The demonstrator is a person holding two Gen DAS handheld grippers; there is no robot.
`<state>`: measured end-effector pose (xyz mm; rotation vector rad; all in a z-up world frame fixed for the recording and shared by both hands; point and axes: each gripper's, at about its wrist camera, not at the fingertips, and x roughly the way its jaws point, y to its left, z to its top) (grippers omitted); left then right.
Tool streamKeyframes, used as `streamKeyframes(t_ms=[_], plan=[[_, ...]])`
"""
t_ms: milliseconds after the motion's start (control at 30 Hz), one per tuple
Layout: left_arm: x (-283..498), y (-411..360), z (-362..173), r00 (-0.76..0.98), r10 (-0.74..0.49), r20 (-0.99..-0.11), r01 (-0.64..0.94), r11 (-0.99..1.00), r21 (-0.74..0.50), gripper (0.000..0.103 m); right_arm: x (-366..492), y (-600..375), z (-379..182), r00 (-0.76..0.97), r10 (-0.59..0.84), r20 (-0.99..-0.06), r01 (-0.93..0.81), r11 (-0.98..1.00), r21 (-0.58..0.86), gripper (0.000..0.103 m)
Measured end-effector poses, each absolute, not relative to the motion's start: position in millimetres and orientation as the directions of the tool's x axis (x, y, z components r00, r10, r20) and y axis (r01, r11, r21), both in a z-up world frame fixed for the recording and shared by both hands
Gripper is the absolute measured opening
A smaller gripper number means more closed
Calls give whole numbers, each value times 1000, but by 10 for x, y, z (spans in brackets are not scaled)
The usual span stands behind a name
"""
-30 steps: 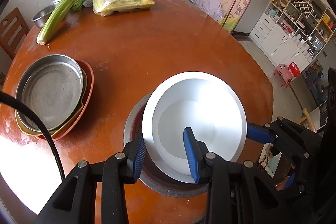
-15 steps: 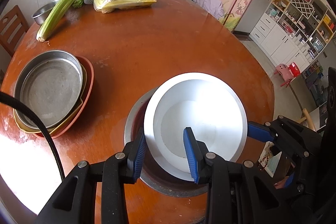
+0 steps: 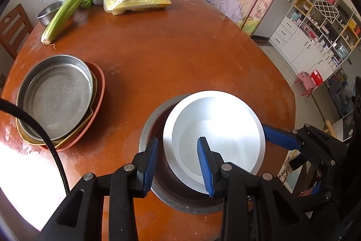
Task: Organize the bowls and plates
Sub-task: 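Lower the second white bowl into the first and open the left tool, then close the left tool on the steel bowl rim holding the white bowls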
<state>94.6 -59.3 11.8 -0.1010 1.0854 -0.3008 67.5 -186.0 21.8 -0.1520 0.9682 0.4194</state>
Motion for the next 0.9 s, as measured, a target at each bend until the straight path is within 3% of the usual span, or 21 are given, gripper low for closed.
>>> streamKeyframes(t_ms=[433, 900], plan=[[955, -538, 241, 455, -274, -848, 166, 961, -221, 36, 727, -2003, 337, 523, 278, -806, -391, 918, 63, 67], [977, -531, 144, 434, -246, -867, 126, 969, -212, 48, 872, -2196, 224, 501, 270, -822, -345, 934, 96, 67]])
